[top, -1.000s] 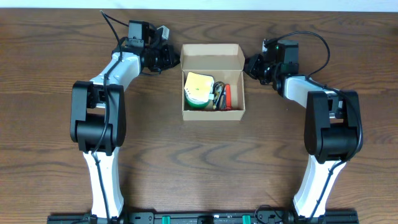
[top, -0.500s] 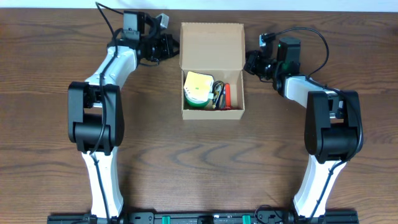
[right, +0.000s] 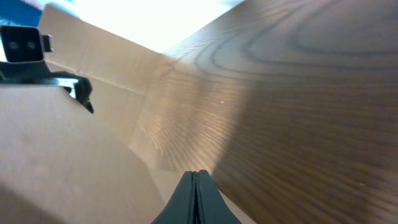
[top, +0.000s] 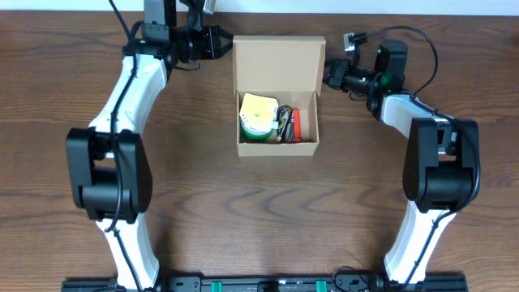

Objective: Pack container

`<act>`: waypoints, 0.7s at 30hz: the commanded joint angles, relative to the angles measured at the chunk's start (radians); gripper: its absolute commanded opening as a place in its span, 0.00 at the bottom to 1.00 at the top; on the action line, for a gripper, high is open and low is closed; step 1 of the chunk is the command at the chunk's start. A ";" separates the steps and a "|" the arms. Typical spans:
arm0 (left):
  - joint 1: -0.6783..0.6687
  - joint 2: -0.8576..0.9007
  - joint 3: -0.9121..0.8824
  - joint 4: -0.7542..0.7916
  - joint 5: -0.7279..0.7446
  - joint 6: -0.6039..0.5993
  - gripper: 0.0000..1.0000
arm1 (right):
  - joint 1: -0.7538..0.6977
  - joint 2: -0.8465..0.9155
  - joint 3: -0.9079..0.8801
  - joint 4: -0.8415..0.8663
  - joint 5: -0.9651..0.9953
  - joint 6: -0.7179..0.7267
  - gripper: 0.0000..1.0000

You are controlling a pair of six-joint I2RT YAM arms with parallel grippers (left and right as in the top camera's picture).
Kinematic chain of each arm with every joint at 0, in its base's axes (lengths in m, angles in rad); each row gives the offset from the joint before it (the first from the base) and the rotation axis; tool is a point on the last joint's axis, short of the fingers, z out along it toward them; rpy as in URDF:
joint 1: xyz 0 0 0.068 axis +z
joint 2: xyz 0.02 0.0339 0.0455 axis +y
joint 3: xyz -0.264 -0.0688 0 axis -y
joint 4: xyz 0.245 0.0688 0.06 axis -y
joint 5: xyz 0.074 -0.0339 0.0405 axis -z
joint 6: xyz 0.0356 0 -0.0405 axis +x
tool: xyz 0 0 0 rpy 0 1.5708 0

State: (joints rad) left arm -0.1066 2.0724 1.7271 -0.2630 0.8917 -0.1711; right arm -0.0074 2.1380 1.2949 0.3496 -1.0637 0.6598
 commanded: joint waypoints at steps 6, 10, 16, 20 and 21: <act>0.002 -0.110 0.025 -0.206 0.018 0.230 0.05 | -0.002 -0.169 0.019 -0.104 -0.050 -0.103 0.02; 0.002 -0.147 0.025 -0.345 0.014 0.319 0.05 | 0.012 -0.250 0.019 -0.292 -0.016 -0.224 0.02; 0.001 -0.214 0.025 -0.616 -0.090 0.485 0.06 | 0.057 -0.360 0.019 -0.663 0.113 -0.454 0.02; 0.001 -0.275 0.025 -0.780 -0.174 0.594 0.06 | 0.081 -0.427 0.019 -0.885 0.242 -0.576 0.02; 0.001 -0.290 0.025 -0.805 -0.182 0.612 0.06 | 0.083 -0.442 0.019 -0.920 0.268 -0.587 0.02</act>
State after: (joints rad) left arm -0.1066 1.8446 1.7359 -1.0283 0.7811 0.3111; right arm 0.0631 1.7531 1.3087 -0.5194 -0.9131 0.2169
